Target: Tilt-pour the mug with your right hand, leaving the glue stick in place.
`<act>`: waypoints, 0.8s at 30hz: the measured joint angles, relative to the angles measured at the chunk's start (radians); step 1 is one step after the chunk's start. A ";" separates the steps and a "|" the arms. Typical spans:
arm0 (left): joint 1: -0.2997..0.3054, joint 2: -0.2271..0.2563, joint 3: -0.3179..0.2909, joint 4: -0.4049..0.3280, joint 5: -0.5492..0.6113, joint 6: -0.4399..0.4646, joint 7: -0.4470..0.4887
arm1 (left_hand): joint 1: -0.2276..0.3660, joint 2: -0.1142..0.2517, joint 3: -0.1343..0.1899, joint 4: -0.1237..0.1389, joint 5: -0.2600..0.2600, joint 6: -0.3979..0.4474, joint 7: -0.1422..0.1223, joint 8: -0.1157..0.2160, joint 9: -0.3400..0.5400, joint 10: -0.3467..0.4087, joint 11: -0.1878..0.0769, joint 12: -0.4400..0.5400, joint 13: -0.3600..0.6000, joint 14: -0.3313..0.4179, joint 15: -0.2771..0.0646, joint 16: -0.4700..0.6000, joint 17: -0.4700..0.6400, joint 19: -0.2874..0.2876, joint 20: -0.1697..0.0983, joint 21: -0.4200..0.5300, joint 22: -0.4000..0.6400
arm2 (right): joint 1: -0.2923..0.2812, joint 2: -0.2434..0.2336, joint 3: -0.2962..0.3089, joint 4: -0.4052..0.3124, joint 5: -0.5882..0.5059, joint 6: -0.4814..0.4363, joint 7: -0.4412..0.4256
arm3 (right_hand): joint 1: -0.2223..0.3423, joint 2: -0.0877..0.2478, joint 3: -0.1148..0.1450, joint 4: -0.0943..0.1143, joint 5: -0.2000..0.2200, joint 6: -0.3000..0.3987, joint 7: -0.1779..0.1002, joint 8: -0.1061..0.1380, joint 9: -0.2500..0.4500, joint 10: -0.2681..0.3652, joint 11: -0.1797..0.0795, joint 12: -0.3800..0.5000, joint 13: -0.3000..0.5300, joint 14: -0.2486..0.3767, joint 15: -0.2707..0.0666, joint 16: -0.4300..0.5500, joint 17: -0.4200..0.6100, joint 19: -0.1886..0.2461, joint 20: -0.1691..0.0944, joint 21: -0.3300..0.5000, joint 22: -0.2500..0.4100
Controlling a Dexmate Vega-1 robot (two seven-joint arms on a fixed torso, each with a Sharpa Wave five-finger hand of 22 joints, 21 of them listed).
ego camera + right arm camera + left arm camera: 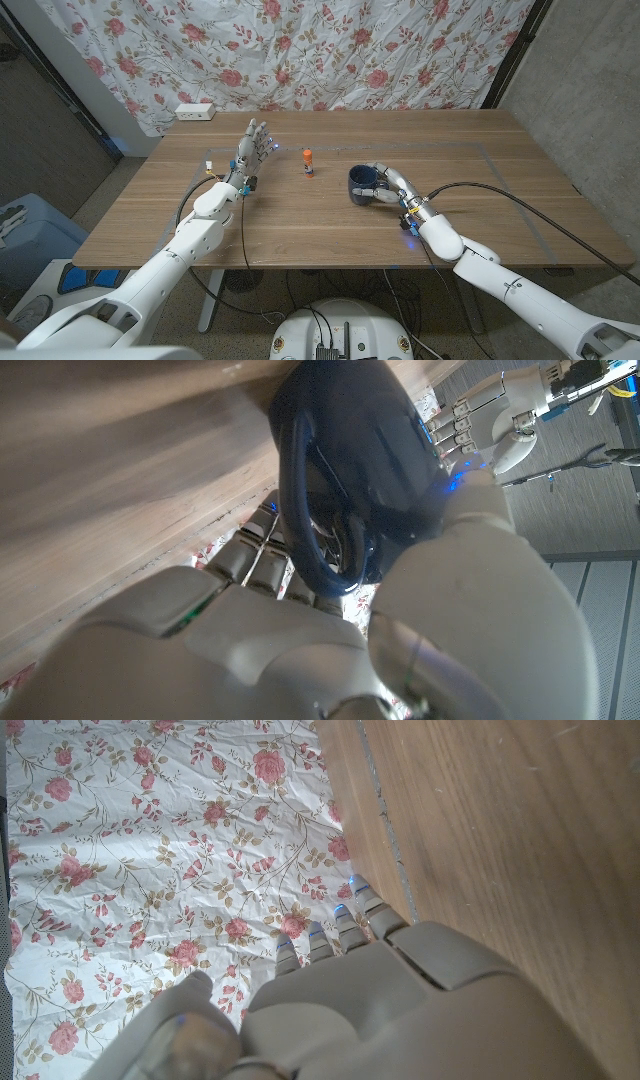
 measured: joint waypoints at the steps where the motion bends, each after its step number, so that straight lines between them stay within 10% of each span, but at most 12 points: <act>1: 0.000 0.000 0.000 0.000 0.000 0.000 0.000 | 0.000 0.000 0.000 0.000 0.000 0.000 0.000 0.000 0.000 0.000 0.000 0.000 0.000 0.000 0.000 0.000 0.000 0.000 0.000 0.000 0.000 | 0.000 0.001 0.000 0.000 0.001 0.002 0.000 | 0.000 0.000 0.002 -0.002 -0.002 0.006 0.001 0.001 0.000 0.005 0.002 0.000 0.000 0.002 0.000 0.001 0.002 0.000 0.000 0.000 0.000; 24: 0.000 0.001 0.000 0.000 0.000 0.000 0.000 | 0.000 0.000 0.000 0.000 0.000 0.000 0.000 0.000 0.000 0.000 0.000 0.000 0.000 0.000 0.000 0.000 0.000 0.000 0.000 0.000 0.000 | -0.032 0.009 0.037 -0.044 0.034 0.018 -0.019 | 0.000 0.000 0.004 -0.004 -0.038 0.037 0.020 0.037 -0.003 0.041 0.020 0.019 0.020 0.051 -0.005 0.036 0.022 0.027 -0.005 0.000 0.000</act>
